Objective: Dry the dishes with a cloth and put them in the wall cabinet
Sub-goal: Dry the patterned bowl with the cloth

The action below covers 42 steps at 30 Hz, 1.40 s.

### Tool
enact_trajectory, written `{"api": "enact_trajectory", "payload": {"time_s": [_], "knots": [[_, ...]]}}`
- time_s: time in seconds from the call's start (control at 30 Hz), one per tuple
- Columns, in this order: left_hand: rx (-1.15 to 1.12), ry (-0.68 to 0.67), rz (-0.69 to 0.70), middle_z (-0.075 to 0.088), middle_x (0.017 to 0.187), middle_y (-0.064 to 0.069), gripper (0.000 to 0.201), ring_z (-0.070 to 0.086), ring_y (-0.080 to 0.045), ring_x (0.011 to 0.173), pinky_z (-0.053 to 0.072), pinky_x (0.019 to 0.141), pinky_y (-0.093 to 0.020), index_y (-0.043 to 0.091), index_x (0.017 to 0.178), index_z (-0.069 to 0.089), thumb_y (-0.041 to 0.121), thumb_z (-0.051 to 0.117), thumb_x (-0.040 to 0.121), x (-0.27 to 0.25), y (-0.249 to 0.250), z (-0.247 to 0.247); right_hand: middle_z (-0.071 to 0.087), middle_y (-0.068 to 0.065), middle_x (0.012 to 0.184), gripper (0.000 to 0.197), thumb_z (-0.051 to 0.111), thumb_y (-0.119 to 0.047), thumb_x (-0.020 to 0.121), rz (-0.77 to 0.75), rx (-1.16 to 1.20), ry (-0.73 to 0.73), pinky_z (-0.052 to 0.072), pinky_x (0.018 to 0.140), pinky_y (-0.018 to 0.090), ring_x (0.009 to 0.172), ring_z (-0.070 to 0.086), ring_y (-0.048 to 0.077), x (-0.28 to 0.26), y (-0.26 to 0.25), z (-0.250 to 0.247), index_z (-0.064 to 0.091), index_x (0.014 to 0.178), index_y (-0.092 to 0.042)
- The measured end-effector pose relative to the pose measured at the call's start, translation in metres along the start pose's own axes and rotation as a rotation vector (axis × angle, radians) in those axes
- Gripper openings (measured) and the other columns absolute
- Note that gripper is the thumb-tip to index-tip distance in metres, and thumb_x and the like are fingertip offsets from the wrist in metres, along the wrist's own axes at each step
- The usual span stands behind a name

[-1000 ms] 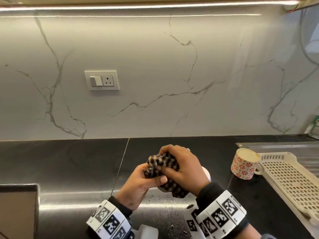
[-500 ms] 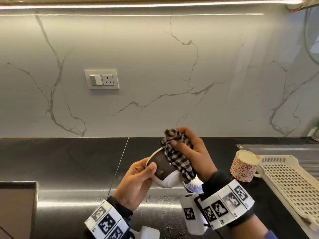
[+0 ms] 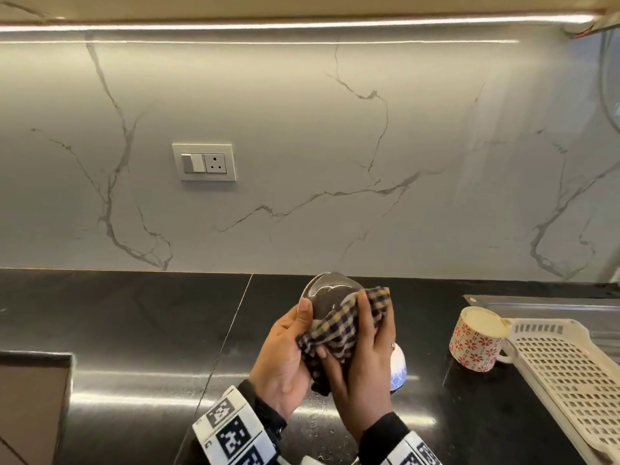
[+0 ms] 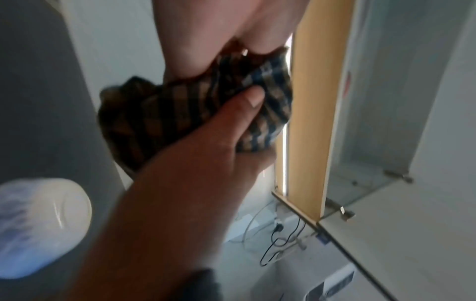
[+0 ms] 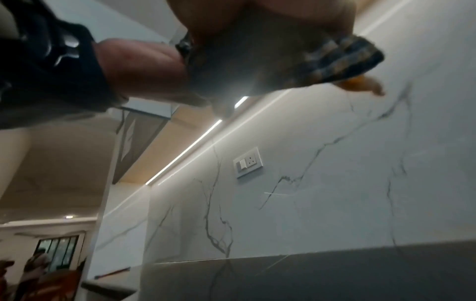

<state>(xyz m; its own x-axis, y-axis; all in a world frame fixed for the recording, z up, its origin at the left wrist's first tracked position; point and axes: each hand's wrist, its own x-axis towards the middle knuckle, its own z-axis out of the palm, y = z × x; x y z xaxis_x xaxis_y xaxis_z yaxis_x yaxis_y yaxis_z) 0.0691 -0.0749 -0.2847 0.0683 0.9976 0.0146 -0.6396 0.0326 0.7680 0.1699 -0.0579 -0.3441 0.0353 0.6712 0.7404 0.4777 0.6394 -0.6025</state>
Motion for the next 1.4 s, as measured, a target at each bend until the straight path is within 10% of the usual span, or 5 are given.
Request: {"api": "enact_trajectory", "payload": {"time_s": [0.6,0.83,0.93,1.1,1.4], "knots": [[0.550,-0.022,-0.029,0.067,0.110,-0.008,0.093,0.061,-0.021,0.105,0.045,0.093,-0.036,0.023,0.113,0.060,0.091,0.025,0.059,0.003,-0.031,-0.010,0.069,-0.004,0.107,0.090,0.075,-0.073,0.040,0.673,1.123,0.225,0.054,0.085,0.030,0.102,0.064,0.010,0.038,0.021,-0.026,0.059,0.111,-0.020],[0.001,0.004,-0.500,0.063,0.108,-0.025,0.046,0.067,-0.038,0.084,0.058,0.057,-0.043,0.002,0.121,0.054,0.035,0.041,0.091,0.000,-0.017,-0.014,0.067,0.010,0.110,0.089,0.084,-0.061,0.037,0.778,1.402,0.101,0.053,0.086,0.040,0.104,0.063,0.025,0.021,0.043,-0.027,0.065,0.110,-0.014],[-0.001,0.146,-0.446,0.055,0.108,-0.024,0.041,0.061,-0.038,0.082,0.056,0.048,-0.040,-0.004,0.124,0.047,0.002,0.044,0.083,0.000,-0.019,-0.018,0.050,0.019,0.135,0.062,0.056,-0.051,0.085,0.794,1.536,0.094,0.036,0.106,0.047,0.124,0.049,0.032,0.024,0.053,-0.039,0.053,0.130,-0.009],[0.308,0.214,-0.301,0.062,0.105,-0.018,0.029,0.066,-0.030,0.078,0.056,0.053,-0.037,0.020,0.114,0.051,0.039,0.037,0.098,-0.001,-0.025,-0.022,0.068,0.010,0.107,0.056,0.049,-0.065,0.075,0.766,1.307,0.060,0.058,0.072,0.033,0.090,0.069,0.021,0.037,0.042,-0.052,0.074,0.096,-0.020],[0.399,-0.031,-0.071,0.065,0.112,-0.015,0.033,0.064,-0.022,0.097,0.055,0.079,-0.036,0.017,0.120,0.055,0.031,0.050,0.091,0.007,-0.029,-0.034,0.066,-0.008,0.099,0.050,0.027,-0.062,0.090,-0.078,-0.069,-0.499,0.037,0.091,0.025,0.094,0.057,0.012,-0.002,0.002,-0.018,0.054,0.111,-0.025]]}}
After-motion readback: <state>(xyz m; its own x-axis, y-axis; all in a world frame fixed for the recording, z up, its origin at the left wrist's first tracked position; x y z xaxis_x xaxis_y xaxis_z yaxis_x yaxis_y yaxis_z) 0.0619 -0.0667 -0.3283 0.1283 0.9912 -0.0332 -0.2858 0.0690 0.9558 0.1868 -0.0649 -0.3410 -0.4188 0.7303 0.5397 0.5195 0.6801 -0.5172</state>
